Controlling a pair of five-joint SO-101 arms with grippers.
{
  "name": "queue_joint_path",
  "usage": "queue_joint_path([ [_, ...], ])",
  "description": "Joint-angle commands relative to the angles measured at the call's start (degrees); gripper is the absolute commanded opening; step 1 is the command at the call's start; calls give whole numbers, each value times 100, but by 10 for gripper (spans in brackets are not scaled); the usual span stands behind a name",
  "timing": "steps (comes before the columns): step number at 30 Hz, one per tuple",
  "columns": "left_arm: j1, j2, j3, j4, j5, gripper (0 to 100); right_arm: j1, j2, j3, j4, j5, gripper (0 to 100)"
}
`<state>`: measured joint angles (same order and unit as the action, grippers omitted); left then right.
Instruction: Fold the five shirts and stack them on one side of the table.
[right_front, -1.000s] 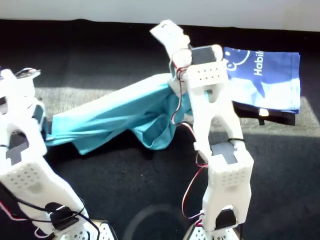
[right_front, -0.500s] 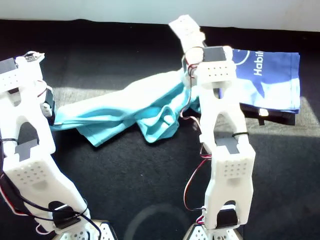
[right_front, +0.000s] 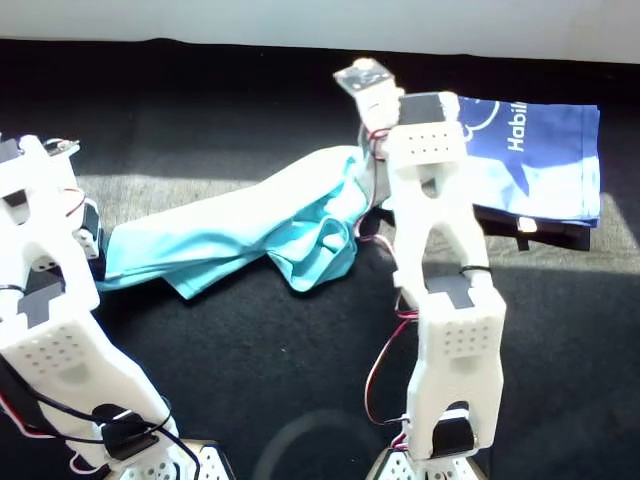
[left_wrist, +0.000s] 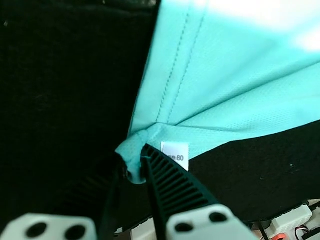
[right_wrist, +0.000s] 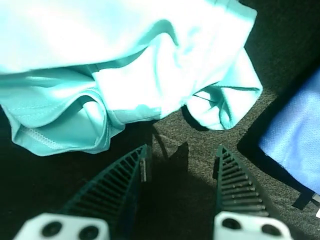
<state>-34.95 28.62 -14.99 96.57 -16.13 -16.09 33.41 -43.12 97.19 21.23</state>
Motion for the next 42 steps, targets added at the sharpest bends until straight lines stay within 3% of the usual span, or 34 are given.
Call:
queue_joint_path([
  [1, -57, -101, 356, -527, 18, 9, -514, -57, -259, 101, -211, 191],
  [8, -57, -101, 1288, -1793, 387, 9, -1068, 189, 22, -338, -853, 5],
  [22, -13, -57, 1481, -2435, 1099, 9, -1068, 796, 22, 145, -844, 77],
  [35, 207, -101, 1780, -2708, 1125, 9, -497, 936, 409, 391, -835, 77],
  [42, 215, -101, 1780, -2708, 1125, 9, -374, 919, 1684, 391, -633, 74],
])
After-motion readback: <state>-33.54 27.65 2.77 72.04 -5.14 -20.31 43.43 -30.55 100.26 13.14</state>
